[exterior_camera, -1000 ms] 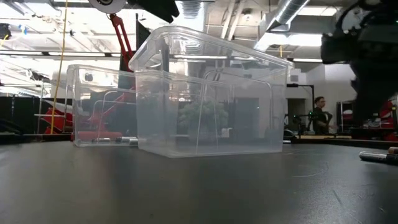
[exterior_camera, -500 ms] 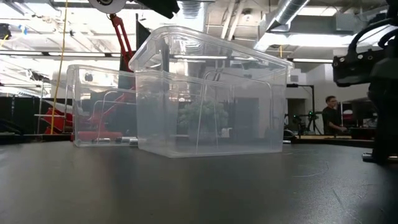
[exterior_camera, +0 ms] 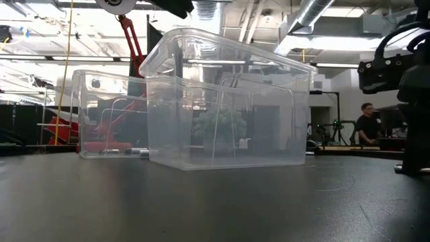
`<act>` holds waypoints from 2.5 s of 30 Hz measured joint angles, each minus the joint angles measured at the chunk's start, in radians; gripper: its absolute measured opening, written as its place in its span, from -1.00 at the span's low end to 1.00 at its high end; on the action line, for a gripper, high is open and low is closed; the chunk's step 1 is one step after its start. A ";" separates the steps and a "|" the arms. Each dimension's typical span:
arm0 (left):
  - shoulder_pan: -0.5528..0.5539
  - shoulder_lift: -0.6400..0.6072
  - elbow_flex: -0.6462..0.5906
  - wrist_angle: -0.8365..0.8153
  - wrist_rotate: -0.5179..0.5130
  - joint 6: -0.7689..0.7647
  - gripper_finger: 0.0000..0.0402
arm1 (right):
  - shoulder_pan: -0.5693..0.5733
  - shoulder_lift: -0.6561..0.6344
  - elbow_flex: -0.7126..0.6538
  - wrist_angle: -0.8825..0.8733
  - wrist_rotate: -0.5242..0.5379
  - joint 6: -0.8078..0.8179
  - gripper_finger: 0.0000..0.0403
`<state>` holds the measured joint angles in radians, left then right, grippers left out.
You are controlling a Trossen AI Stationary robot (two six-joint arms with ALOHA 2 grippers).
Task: Sort batteries
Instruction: Put the silver battery into the top transparent bin
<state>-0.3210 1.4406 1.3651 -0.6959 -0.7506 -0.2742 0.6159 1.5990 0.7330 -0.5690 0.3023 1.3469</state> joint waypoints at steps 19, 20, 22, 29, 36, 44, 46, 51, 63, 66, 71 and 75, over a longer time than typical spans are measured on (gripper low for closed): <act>-0.013 0.001 0.001 0.197 0.061 0.217 0.09 | -0.003 -0.158 0.043 -0.080 0.026 -0.181 -0.99; -0.013 0.001 0.001 0.197 0.062 0.216 0.09 | -0.003 -0.173 0.048 -0.088 0.030 -0.202 -0.99; -0.013 0.001 0.001 0.197 0.062 0.213 0.09 | -0.003 -0.204 0.063 -0.087 0.035 -0.248 -0.99; -0.012 0.000 -0.011 0.200 0.128 0.225 0.09 | -0.005 -0.324 0.133 -0.110 0.073 -0.429 -0.99; -0.011 0.001 -0.041 0.190 0.129 0.206 0.09 | -0.067 -0.405 0.250 -0.105 0.144 -0.693 -0.99; -0.029 -0.016 -0.044 0.124 0.087 0.156 0.09 | -0.300 -0.385 0.390 0.068 0.159 -1.122 -0.99; -0.041 -0.035 -0.044 0.127 0.084 0.152 0.09 | -0.379 -0.362 0.415 0.129 0.108 -1.225 -0.99; -0.096 -0.116 -0.044 0.129 0.004 0.156 0.09 | -0.573 -0.265 0.466 0.309 -0.092 -1.380 -0.99; -0.174 -0.321 -0.044 0.133 -0.102 0.176 0.09 | -0.824 0.193 0.757 0.445 -0.354 -1.435 -0.98; -0.174 -0.323 -0.044 0.121 -0.106 0.190 0.09 | -0.841 0.290 0.831 0.432 -0.364 -1.435 -0.97; -0.174 -0.323 -0.044 0.077 -0.133 0.182 0.09 | -0.848 0.384 0.911 0.405 -0.368 -1.435 -0.87; -0.174 -0.323 -0.044 0.040 -0.133 0.158 0.09 | -0.848 0.403 0.943 0.376 -0.368 -1.447 -0.53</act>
<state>-0.4946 1.1179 1.3212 -0.6554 -0.8840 -0.1164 -0.2317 2.0018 1.6757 -0.1934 -0.0658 -0.1000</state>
